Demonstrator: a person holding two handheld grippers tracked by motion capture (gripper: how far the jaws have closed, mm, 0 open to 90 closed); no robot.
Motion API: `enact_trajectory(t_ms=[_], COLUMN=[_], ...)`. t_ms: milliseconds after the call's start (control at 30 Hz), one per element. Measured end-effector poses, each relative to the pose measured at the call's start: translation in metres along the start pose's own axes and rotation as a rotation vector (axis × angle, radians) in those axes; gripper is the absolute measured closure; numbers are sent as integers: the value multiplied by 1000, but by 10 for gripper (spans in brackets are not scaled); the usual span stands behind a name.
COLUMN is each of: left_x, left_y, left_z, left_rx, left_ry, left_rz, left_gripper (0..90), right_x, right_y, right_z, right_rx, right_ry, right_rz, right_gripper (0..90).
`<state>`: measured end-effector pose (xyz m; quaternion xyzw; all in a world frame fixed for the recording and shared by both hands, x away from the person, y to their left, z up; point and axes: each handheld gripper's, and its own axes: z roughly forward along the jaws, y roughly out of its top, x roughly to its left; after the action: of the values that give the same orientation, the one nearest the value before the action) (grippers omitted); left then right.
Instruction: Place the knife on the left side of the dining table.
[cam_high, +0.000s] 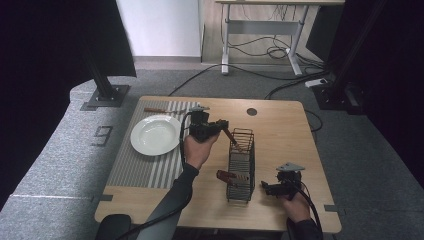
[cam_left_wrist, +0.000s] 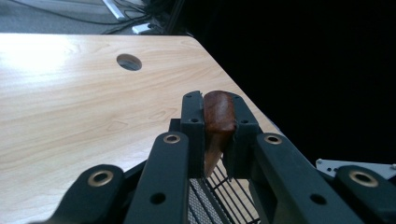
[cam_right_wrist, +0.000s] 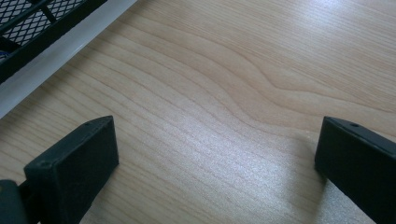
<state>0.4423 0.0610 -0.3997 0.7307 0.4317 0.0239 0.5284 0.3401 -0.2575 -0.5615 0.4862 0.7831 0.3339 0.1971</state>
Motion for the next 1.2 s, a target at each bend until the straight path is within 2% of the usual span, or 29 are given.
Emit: enact_trajectory(t_ms=[533,800,1200], left_x=[-3,-5,-8], left_y=[10,19,29], left_z=[-33,-52,-81], left_rx=[-78,-99,-152], left_ry=[-36,-27,-35], left_rz=[0,15,25], left_gripper=[800,800,800], right_x=[0,0,0], right_y=[0,0,0], right_z=[0,0,0], right_rx=[1,3,3], right_ry=[0,1,0], right_rz=[0,0,0], right_gripper=[0,0,0])
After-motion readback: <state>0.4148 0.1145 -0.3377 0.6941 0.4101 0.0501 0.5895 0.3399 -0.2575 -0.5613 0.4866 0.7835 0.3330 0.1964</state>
